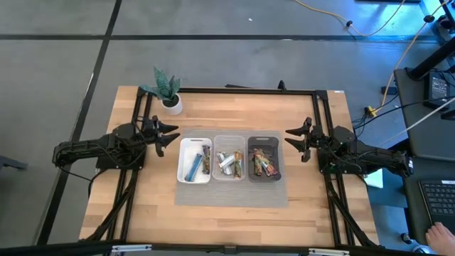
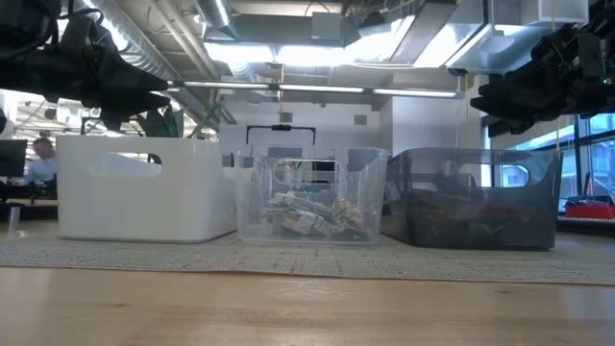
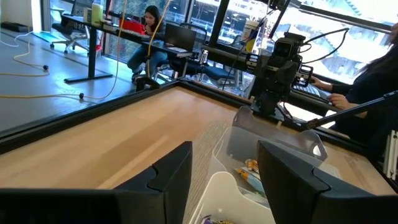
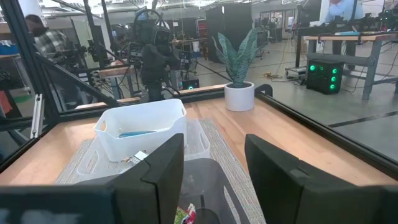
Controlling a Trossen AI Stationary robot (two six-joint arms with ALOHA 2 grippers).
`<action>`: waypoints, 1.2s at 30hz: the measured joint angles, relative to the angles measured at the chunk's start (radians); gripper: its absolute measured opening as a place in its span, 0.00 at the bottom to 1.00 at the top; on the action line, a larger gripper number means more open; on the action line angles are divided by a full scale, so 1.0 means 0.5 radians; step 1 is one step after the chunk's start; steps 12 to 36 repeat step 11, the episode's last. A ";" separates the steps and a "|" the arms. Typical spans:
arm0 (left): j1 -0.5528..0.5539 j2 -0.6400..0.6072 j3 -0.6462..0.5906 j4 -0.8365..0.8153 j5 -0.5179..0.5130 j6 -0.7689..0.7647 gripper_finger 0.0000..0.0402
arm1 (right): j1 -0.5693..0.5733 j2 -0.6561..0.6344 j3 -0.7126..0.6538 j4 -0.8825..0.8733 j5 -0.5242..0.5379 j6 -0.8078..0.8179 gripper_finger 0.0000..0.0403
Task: Pick and place Granola Bars by type
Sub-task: Return to Home Position
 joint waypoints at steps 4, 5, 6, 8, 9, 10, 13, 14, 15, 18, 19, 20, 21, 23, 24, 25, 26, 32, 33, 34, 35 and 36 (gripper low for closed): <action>0.000 0.000 0.000 0.000 0.000 0.000 0.43 | 0.000 0.001 0.000 0.000 0.000 0.002 0.43; 0.000 0.000 0.000 0.001 0.000 0.000 0.43 | 0.000 0.000 0.000 0.000 0.000 0.000 0.43; 0.000 0.000 0.000 0.001 0.000 0.000 0.42 | 0.000 0.000 0.000 0.000 0.000 0.000 0.43; 0.000 0.000 0.000 0.000 0.000 0.000 0.42 | 0.001 0.000 0.000 0.000 0.000 0.002 0.43; 0.000 0.000 0.000 0.000 0.000 0.000 0.43 | 0.000 0.000 0.000 0.000 0.000 0.002 0.43; 0.000 0.000 0.000 0.000 0.000 0.000 0.43 | 0.001 0.000 0.000 0.000 0.000 0.000 0.43; 0.000 0.000 0.000 0.000 -0.001 0.000 0.43 | 0.000 0.000 0.000 0.000 0.000 0.000 0.43; 0.000 0.000 0.000 0.000 -0.001 0.000 0.43 | 0.000 0.000 0.000 0.000 0.000 0.000 0.43; 0.000 0.000 0.000 0.000 -0.001 0.000 0.43 | 0.000 0.000 0.000 0.000 0.000 0.000 0.43; 0.000 0.000 0.000 0.000 -0.001 0.000 0.43 | 0.000 0.000 0.000 0.000 0.000 0.000 0.43; 0.000 0.000 0.000 0.000 -0.001 0.000 0.43 | 0.000 0.000 0.000 0.000 0.000 0.000 0.43; 0.000 0.000 0.000 0.000 -0.001 0.000 0.43 | 0.000 0.000 0.000 0.000 0.000 0.000 0.43; 0.000 0.000 0.000 0.000 -0.001 0.000 0.43 | 0.000 0.000 0.000 0.000 0.000 0.000 0.43; 0.000 0.000 0.000 0.000 -0.001 0.000 0.43 | 0.000 0.000 0.000 0.000 0.000 0.000 0.43; 0.000 0.000 0.000 0.000 -0.001 0.000 0.43 | 0.000 0.000 0.000 0.000 0.000 0.000 0.43; 0.000 0.000 0.000 0.000 -0.001 0.000 0.43 | 0.000 0.000 0.000 0.000 0.000 0.000 0.43; 0.000 0.000 0.000 0.000 -0.001 0.000 0.43 | 0.000 0.000 0.000 0.000 0.000 0.000 0.43; 0.000 0.000 0.000 0.000 -0.001 0.000 0.43 | 0.000 0.000 0.000 0.000 0.000 0.000 0.43; 0.000 0.000 0.000 0.000 -0.001 0.000 0.43 | 0.000 0.000 0.000 0.000 0.000 0.000 0.43; 0.000 0.000 0.000 0.000 -0.001 0.000 0.43 | 0.000 0.000 0.000 0.000 0.000 0.000 0.43; 0.000 0.000 0.000 0.000 -0.001 0.000 0.43 | 0.000 0.000 0.000 0.000 0.000 0.000 0.43; 0.000 0.000 0.000 0.000 -0.001 0.000 0.43 | 0.000 0.000 0.000 0.000 0.000 0.000 0.43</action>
